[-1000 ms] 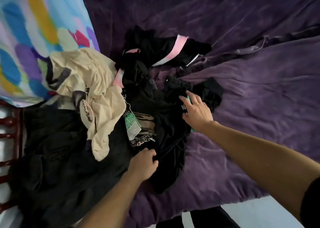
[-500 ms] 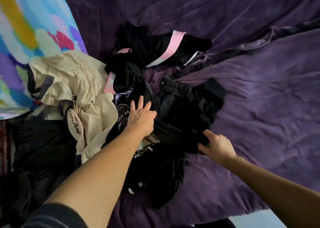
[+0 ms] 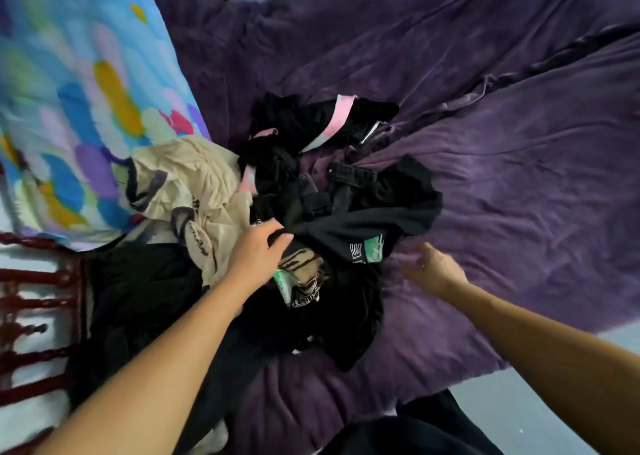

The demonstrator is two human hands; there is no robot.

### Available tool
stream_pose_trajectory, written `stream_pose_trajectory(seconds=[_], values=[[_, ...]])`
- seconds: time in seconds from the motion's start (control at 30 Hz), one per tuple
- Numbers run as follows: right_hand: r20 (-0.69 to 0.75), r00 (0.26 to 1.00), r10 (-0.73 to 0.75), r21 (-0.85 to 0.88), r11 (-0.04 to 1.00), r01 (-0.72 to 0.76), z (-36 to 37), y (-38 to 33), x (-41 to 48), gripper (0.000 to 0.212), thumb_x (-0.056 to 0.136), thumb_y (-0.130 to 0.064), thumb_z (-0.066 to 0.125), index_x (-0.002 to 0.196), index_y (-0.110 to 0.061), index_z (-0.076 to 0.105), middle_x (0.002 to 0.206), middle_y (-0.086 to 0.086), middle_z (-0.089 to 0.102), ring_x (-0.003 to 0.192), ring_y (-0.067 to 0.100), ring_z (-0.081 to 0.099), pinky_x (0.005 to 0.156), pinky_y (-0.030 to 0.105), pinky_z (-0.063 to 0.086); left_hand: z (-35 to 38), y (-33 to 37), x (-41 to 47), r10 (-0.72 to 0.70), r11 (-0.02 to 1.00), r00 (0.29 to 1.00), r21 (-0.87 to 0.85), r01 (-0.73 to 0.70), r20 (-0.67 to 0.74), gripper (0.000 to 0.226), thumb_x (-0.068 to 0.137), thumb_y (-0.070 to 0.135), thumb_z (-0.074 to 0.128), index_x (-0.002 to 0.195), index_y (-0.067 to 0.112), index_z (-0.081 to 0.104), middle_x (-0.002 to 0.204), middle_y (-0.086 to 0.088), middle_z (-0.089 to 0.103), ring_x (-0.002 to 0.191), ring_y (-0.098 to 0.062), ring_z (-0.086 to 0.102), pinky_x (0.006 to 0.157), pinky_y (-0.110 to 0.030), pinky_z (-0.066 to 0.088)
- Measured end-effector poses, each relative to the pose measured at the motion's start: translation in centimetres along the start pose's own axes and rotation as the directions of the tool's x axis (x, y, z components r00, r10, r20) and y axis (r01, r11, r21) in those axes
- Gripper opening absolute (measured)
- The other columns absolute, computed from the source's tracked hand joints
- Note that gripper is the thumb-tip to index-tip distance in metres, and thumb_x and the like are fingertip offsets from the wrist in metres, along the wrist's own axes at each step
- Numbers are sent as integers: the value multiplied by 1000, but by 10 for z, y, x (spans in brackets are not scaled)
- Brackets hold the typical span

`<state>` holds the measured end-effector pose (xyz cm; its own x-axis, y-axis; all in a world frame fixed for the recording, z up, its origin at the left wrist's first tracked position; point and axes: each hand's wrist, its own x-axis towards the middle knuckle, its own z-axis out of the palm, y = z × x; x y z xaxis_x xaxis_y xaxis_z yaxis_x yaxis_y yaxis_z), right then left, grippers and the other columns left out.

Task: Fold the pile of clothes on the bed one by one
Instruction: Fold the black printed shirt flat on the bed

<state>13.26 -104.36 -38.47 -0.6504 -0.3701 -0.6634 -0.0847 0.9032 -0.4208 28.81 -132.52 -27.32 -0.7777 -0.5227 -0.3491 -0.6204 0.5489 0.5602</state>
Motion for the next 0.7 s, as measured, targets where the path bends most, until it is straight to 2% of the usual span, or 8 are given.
stream_pose_trajectory(seconds=[0.1,0.2,0.3,0.33,0.4,0.5,0.6,0.7], values=[[178,978,-106,45,994,100,39,-32,-35,62,67,-43,84,120,-23,60,112,-1,66,108,21,62,87,27,47,-50,16,-31,120,990,986,-57,-127,-113,13,93,25,58,95,16,67,84,2,66,82,-19,62,73,-35,47],[226,954,-195,177,972,157,65,-68,-70,55,59,-37,90,107,-31,64,101,-8,68,99,11,63,86,24,48,-102,46,-70,241,946,932,-149,-288,-269,13,90,20,60,78,19,61,68,9,59,67,-7,55,65,-28,42],[176,955,-237,306,936,176,76,-110,-101,25,68,-17,85,83,-23,65,85,-3,68,82,12,62,78,30,52,-147,76,-112,319,892,862,-182,-413,-393,14,88,25,59,78,17,63,64,11,59,62,6,52,59,-12,39],[125,961,-246,338,922,192,75,-125,-109,19,75,-12,78,71,-20,62,74,-2,64,74,12,56,69,30,49,-161,83,-124,335,881,842,-178,-439,-422,16,89,27,58,80,15,64,66,10,61,63,3,53,59,-13,40],[25,971,-238,451,869,201,63,-154,-125,28,83,-2,64,59,-14,57,54,-6,52,58,10,48,51,22,38,-187,88,-142,335,871,809,-168,-461,-483,20,89,32,57,83,14,65,70,10,62,68,-5,56,65,-24,43],[-48,977,-206,636,748,188,16,-183,-154,23,88,-6,57,67,-10,62,41,-9,55,41,8,53,39,14,35,-222,76,-157,229,917,756,-125,-379,-614,25,87,36,56,81,13,63,76,-8,65,73,-22,59,69,-38,46],[-70,985,-155,827,543,145,-47,-193,-183,14,82,-19,64,77,-7,69,68,7,72,59,22,67,58,28,56,-244,48,-162,124,976,725,-48,-212,-678,26,91,32,56,85,7,61,81,-15,63,79,-31,59,70,-42,45],[-155,975,-157,877,432,209,-109,-197,-212,18,75,-23,71,84,-7,71,76,11,74,64,25,70,69,36,57,-246,21,-166,41,999,746,34,-25,-665,21,94,30,55,89,10,60,84,-11,62,84,-32,59,65,-35,40]])
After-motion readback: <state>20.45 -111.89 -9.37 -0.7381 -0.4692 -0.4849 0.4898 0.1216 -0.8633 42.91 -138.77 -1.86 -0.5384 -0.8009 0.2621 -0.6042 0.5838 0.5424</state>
